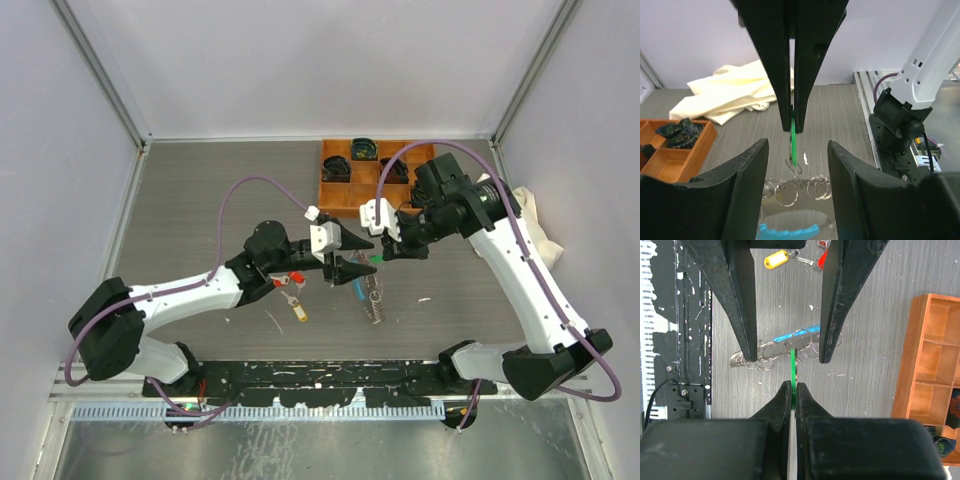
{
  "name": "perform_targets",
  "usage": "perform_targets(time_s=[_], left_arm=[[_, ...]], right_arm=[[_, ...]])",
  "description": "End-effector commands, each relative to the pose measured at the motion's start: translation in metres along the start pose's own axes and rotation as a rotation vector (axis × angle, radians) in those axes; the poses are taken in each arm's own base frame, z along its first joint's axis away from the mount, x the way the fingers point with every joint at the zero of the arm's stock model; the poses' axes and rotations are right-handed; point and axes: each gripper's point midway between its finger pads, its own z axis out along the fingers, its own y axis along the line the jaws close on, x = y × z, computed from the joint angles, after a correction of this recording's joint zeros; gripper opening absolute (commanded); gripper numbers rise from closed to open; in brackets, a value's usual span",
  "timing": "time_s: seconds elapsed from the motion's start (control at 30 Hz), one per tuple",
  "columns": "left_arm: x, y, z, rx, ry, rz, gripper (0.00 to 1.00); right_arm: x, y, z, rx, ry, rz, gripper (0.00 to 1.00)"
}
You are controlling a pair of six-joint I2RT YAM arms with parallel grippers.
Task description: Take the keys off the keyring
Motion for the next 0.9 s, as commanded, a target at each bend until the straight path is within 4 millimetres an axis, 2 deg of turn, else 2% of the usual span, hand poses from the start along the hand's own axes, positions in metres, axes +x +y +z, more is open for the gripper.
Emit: perform_targets(time_s=[0.0, 0.23, 0.33, 0.57, 0.67, 0.7, 0.87], left_arm=[[-0.036, 0.008, 0.007, -0.025, -0.130, 0.108, 0.49], [-0.022, 0.006, 0.009, -0.015, -0.101, 0.069, 0.41], [-0.016, 0.006, 0.009, -0.013, -0.075, 0.067, 0.33], [-0.009, 0.007, 0.010, -0.008, -0.033, 0.055, 0.21], [-0.008, 0.006, 0.011, 0.002, -0.023, 0.050, 0.04], [-0.010, 0.006, 0.011, 0.002, -0.025, 0.050, 0.01], [-0.014, 0.005, 0.012, 0.007, -0.025, 0.033, 0.00]], right_arm=[[-0.013, -0.005, -0.007, 0.032, -0.005, -0.012, 0.01], [-0.020, -0.010, -0.007, 0.051, -0.021, -0.013, 0.01], [-0.023, -0.010, -0.007, 0.050, -0.026, -0.010, 0.01], [-0.028, -0.010, -0.007, 0.052, -0.035, -0.011, 0.01], [-0.028, -0.009, -0.005, 0.043, -0.034, -0.011, 0.01], [-0.028, -0.008, -0.004, 0.041, -0.034, -0.011, 0.01], [-0.028, -0.006, -0.002, 0.031, -0.032, -0.014, 0.01]])
